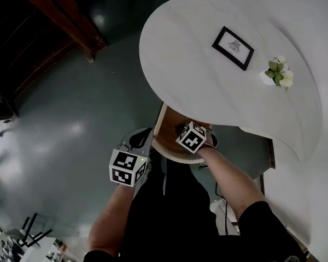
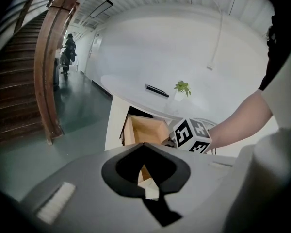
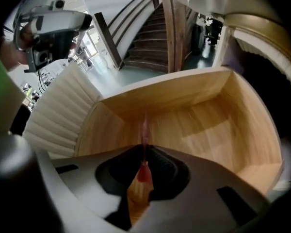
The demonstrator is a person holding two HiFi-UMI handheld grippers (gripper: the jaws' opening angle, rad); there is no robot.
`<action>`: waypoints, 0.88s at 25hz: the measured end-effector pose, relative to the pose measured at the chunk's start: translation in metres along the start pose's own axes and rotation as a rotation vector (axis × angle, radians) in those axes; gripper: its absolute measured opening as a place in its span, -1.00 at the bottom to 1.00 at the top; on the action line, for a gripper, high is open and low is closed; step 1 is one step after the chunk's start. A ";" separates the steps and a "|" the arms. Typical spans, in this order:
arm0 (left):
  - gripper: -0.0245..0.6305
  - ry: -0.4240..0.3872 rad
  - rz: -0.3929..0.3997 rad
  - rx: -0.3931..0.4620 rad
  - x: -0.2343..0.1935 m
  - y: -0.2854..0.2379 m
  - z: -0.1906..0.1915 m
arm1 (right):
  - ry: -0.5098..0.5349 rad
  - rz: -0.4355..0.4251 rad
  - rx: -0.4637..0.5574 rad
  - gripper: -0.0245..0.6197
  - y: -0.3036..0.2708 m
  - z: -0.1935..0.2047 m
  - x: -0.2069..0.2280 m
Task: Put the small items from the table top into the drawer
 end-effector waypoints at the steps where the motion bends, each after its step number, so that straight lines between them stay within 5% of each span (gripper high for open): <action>1: -0.89 0.002 -0.001 -0.003 0.000 0.000 0.001 | 0.011 0.000 -0.007 -0.76 -0.004 0.001 0.000; 17: -0.89 0.033 -0.012 0.021 0.001 0.014 0.006 | 0.081 0.056 -0.054 -0.66 -0.025 0.006 0.004; 22: -0.89 0.012 -0.006 0.042 0.009 0.024 -0.002 | 0.118 0.088 0.014 -0.66 0.003 -0.005 0.000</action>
Point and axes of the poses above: the fingertips, and each gripper's own axes: y backward along the fingers, x to its right, z out of its underside, the point moved 5 cm from there along y, backward along the fingers, and after that the axes turned 7 degrees about z, right-handed, at the moved point
